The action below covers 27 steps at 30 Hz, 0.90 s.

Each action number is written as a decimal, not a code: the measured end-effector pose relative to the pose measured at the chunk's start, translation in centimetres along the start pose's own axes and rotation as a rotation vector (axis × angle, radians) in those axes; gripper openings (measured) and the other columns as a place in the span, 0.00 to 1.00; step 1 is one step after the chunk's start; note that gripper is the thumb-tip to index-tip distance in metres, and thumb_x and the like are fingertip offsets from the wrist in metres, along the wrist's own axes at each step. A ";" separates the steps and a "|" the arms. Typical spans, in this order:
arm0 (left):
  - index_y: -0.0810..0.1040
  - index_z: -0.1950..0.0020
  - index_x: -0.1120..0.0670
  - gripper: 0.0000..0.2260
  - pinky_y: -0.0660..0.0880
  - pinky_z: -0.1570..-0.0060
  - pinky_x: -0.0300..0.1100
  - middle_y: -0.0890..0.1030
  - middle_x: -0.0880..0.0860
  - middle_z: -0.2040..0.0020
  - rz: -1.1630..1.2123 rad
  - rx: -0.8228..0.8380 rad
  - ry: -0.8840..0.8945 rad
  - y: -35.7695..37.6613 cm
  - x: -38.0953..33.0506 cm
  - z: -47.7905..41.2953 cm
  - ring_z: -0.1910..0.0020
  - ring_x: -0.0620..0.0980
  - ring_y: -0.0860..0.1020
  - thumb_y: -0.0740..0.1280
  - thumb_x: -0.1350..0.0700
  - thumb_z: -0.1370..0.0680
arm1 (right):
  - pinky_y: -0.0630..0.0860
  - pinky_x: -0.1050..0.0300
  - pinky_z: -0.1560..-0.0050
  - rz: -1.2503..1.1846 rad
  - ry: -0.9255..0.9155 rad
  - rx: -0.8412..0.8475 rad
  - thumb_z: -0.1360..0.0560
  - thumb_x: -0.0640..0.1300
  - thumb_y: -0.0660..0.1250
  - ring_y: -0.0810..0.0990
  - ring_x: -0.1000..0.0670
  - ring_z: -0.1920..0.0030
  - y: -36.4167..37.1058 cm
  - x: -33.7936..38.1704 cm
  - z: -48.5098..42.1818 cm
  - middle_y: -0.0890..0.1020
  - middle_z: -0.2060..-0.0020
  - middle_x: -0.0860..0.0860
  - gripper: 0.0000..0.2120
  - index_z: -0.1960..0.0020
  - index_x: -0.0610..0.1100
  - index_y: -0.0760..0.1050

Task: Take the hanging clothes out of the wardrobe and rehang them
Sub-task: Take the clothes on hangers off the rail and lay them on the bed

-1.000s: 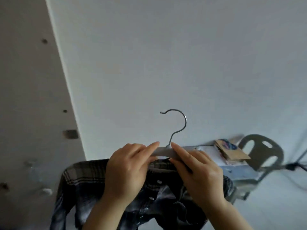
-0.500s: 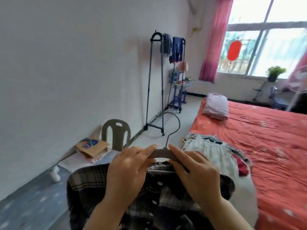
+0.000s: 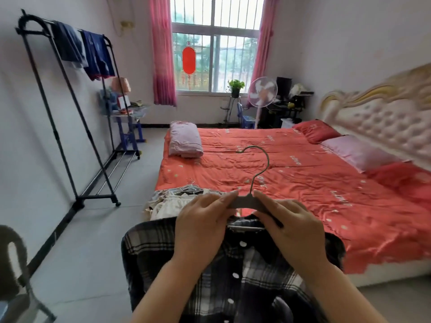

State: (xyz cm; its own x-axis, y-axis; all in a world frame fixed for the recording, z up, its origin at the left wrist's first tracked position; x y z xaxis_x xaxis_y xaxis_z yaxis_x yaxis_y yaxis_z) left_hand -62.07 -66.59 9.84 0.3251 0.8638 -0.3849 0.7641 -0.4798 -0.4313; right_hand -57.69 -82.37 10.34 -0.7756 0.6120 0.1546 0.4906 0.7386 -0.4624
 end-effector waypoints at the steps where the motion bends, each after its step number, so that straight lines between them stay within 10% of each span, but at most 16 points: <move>1: 0.81 0.45 0.47 0.15 0.78 0.60 0.43 0.82 0.47 0.58 0.020 0.010 0.003 1.8 0.0 -0.9 0.58 0.43 0.75 0.63 0.48 0.28 | 0.76 0.61 0.68 0.016 0.012 0.002 0.29 0.54 0.63 0.81 0.52 0.63 0.1 -1.7 -0.3 0.83 0.62 0.55 0.16 0.43 0.53 0.78; 27: 0.78 0.43 0.45 0.15 0.77 0.60 0.44 0.81 0.47 0.58 0.216 0.109 -0.139 47.2 3.8 -16.4 0.58 0.48 0.79 0.64 0.49 0.29 | 0.74 0.63 0.67 0.154 0.105 0.129 0.31 0.54 0.63 0.81 0.50 0.64 11.8 -46.0 -7.6 0.83 0.63 0.53 0.17 0.44 0.53 0.79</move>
State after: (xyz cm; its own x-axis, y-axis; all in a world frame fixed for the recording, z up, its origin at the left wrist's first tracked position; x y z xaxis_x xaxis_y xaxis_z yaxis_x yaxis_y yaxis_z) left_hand -15.60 -83.47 1.42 0.3883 0.7138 -0.5828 0.6182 -0.6708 -0.4097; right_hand -13.26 -99.65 4.39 -0.6464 0.7460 0.1601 0.5401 0.5956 -0.5946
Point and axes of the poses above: each hand's wrist, its own z-axis away from the middle knuckle, its own y-axis out of the palm, x = y × z, the point moved 9 cm from there along -z, towards the middle knuckle
